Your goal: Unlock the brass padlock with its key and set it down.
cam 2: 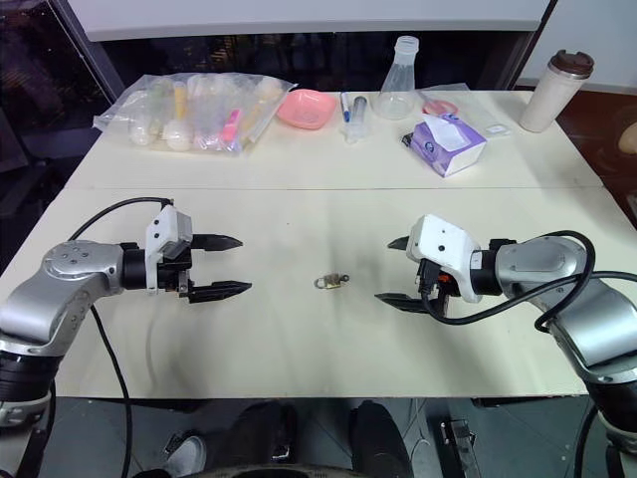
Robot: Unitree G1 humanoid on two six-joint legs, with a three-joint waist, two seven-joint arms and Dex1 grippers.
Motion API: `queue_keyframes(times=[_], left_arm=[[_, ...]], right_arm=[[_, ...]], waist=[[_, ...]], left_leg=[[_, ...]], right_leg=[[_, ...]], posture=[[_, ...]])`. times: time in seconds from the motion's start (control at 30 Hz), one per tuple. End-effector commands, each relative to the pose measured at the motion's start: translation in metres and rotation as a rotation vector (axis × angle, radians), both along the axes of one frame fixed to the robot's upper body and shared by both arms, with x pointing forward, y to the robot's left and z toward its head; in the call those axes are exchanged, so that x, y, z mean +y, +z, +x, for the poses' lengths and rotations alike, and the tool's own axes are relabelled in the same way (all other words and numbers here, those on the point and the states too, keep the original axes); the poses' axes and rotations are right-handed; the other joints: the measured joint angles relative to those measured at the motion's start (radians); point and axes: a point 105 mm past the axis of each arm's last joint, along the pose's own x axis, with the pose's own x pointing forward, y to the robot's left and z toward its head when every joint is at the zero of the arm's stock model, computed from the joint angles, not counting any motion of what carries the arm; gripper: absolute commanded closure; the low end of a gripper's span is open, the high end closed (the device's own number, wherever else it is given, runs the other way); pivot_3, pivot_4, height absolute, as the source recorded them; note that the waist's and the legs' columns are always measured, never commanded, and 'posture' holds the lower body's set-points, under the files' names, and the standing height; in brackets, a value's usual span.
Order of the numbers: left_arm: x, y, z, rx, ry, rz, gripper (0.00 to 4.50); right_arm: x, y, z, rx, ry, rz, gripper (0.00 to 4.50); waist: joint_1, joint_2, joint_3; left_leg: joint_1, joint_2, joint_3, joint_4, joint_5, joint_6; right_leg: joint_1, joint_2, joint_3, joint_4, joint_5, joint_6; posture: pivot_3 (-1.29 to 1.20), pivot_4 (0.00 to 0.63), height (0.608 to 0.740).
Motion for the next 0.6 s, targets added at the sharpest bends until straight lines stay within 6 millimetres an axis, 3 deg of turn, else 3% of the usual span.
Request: queue_keyframes(times=[0.03, 0.6], left_arm=[[-0.0014, 0.0132, 0.0014, -0.058, -0.004, -0.014, 0.02], [-0.0053, 0.0127, 0.0002, -0.048, -0.029, -0.019, 0.02]], right_arm=[[0.0010, 0.0088, 0.0014, -0.046, 0.019, -0.014, 0.00], [0.0078, 0.0005, 0.0083, -0.028, 0.046, -0.010, 0.00]], waist=[[0.000, 0.000, 0.000], [-0.001, 0.000, 0.000]], left_leg=[[0.000, 0.000, 0.000, 0.000, 0.000, 0.000], [0.000, 0.000, 0.000, 0.000, 0.000, 0.000]], right_leg=[[0.000, 0.000, 0.000, 0.000, 0.000, 0.000], [0.000, 0.000, 0.000, 0.000, 0.000, 0.000]], posture=[[0.00, 0.150, 0.715], [0.00, 0.150, 0.715]])
